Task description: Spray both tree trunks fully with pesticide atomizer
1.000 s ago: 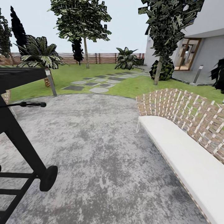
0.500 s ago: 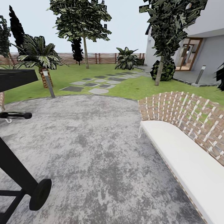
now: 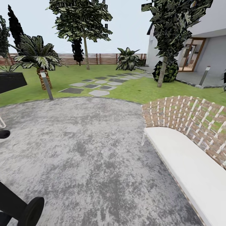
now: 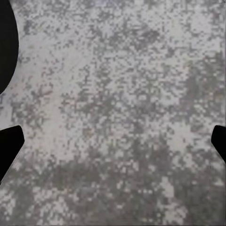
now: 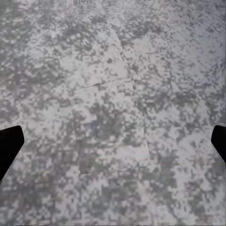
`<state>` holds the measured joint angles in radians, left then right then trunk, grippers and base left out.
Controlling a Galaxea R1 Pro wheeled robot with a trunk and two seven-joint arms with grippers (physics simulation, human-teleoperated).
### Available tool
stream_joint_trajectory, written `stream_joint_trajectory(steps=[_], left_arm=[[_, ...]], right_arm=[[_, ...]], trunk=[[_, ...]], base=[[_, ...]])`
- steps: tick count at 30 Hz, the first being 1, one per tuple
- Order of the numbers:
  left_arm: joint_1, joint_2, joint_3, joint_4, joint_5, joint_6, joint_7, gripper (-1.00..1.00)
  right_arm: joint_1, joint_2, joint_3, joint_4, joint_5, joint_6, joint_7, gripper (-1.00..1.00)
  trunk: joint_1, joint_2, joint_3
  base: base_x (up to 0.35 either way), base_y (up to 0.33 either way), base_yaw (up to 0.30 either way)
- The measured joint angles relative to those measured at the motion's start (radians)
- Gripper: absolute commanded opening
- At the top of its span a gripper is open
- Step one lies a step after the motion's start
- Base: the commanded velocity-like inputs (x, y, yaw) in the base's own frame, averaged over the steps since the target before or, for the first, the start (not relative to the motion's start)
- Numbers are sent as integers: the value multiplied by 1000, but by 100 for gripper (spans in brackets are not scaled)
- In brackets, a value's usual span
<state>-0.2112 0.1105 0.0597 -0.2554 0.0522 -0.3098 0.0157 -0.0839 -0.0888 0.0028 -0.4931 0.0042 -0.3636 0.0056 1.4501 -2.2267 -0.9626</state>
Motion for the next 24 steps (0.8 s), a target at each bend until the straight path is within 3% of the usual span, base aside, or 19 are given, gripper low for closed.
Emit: stream_joint_trajectory(steps=[24], left_arm=[[0, 0, 0, 0, 0, 0, 0, 100]], right_arm=[[0, 0, 0, 0, 0, 0, 0, 100]], trunk=[[0, 0, 0]], base=[[339, 0, 0]])
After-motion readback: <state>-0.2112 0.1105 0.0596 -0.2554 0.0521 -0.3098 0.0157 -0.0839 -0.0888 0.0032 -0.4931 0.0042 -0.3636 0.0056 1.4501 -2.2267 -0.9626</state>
